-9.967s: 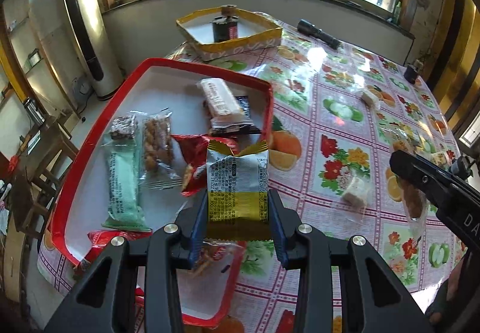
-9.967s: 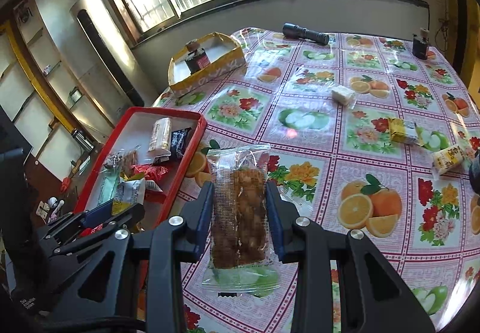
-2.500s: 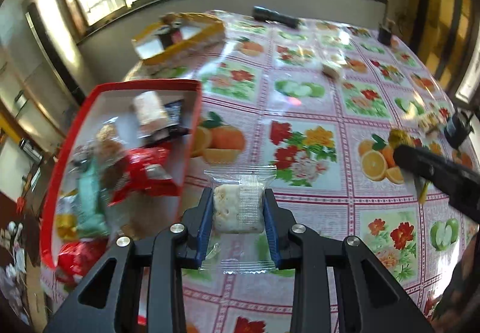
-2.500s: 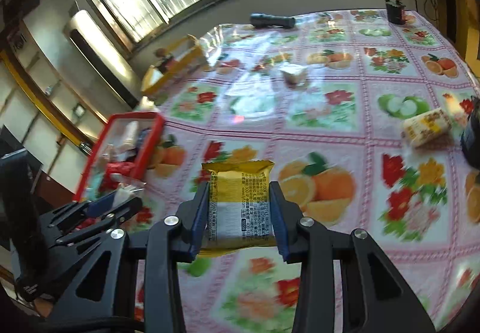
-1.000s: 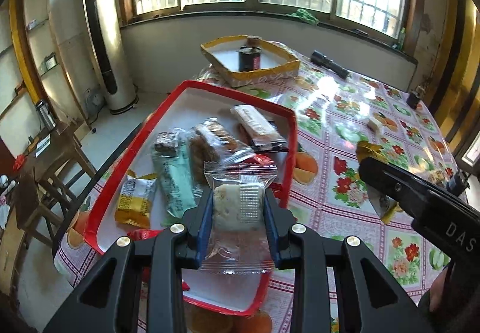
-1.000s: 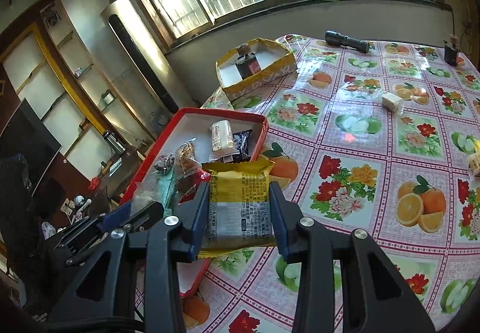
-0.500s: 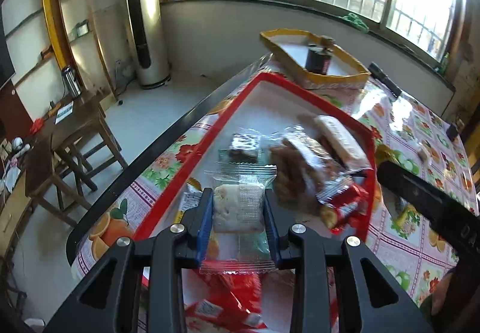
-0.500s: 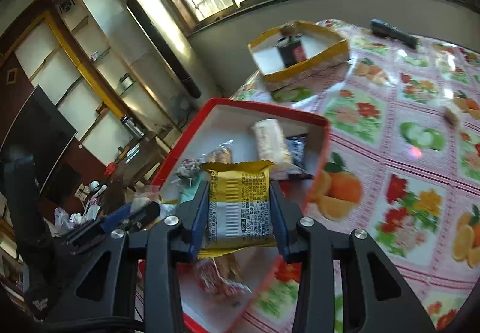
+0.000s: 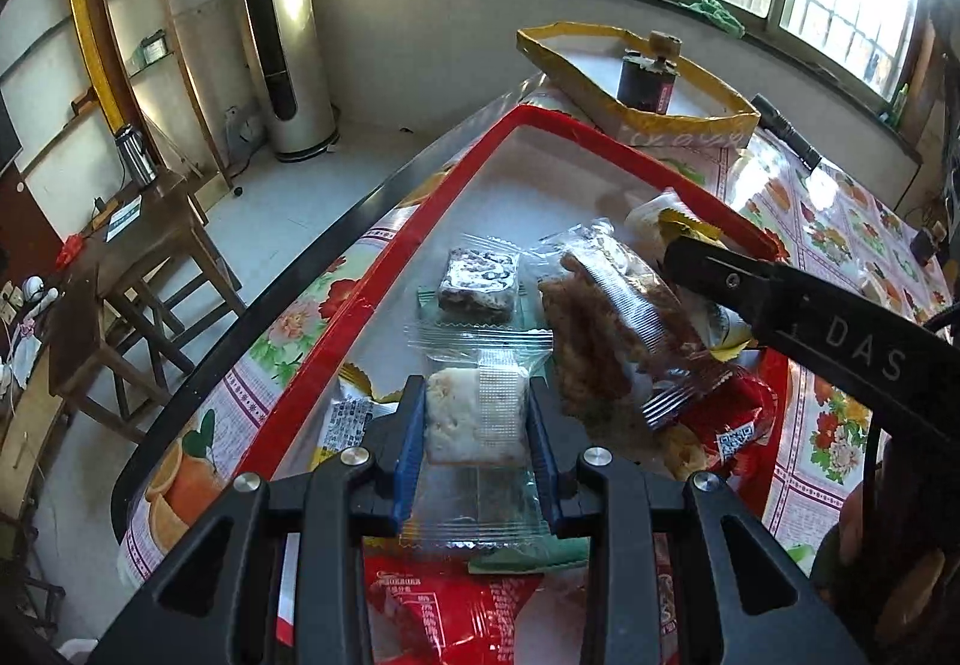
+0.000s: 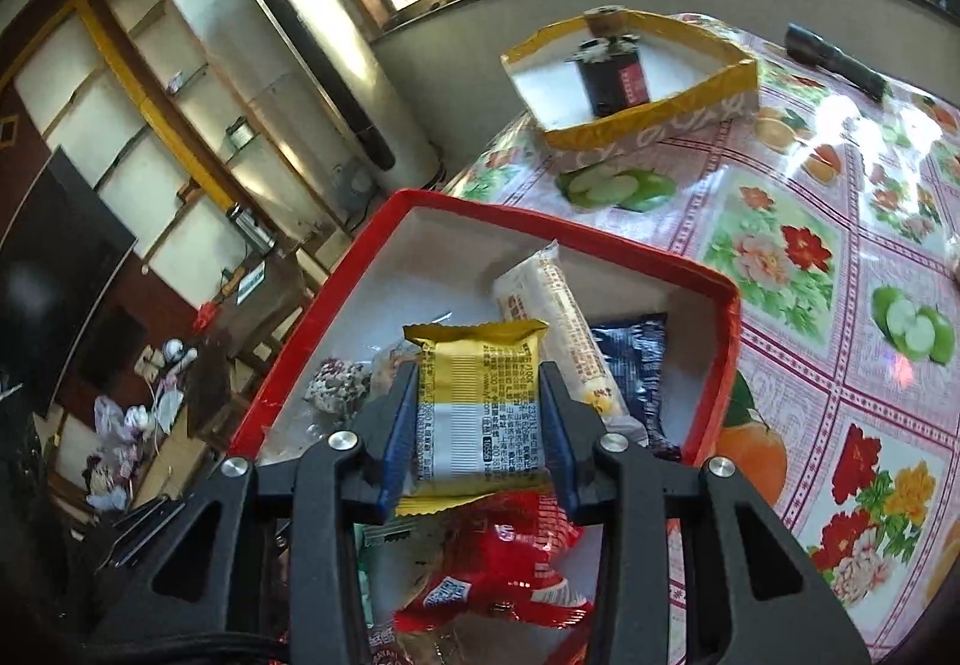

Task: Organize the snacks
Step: 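Open left gripper releasing white cake pack while right gripper releases yellow cake into tray, then grasp another clear white cake pack with left gripper while right gripper grasps long white-yellow bar, then carry white cake pack with left gripper while right gripper carries long bar over red tray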

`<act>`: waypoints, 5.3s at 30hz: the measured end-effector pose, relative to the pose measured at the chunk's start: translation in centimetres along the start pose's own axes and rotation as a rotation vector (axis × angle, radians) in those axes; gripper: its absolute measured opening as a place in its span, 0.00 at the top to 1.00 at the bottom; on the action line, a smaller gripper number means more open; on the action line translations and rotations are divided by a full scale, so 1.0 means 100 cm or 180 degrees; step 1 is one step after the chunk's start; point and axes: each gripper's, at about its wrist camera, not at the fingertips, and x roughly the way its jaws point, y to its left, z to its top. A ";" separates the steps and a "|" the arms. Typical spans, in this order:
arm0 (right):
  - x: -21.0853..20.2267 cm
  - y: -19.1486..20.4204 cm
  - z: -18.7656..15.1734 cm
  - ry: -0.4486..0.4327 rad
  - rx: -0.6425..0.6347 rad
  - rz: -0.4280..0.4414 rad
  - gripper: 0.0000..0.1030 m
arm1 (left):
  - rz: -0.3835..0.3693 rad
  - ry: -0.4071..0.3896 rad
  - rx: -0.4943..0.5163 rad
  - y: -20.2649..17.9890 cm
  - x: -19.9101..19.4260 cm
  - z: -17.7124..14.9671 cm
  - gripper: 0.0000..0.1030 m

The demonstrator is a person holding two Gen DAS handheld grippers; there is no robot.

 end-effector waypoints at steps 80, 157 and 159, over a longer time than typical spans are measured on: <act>-0.208 -0.322 -0.099 -0.0443 0.1954 -0.1701 0.35 | -0.0872 0.0892 0.0287 -0.351 0.077 0.061 0.25; -0.164 -0.233 -0.112 0.0343 0.0330 -0.1407 0.66 | -0.1086 0.0966 0.1041 -0.207 0.037 -0.032 0.59; -0.165 -0.233 -0.113 0.0267 0.0505 -0.1252 0.66 | -0.1054 0.0949 0.1076 -0.204 0.035 -0.035 0.59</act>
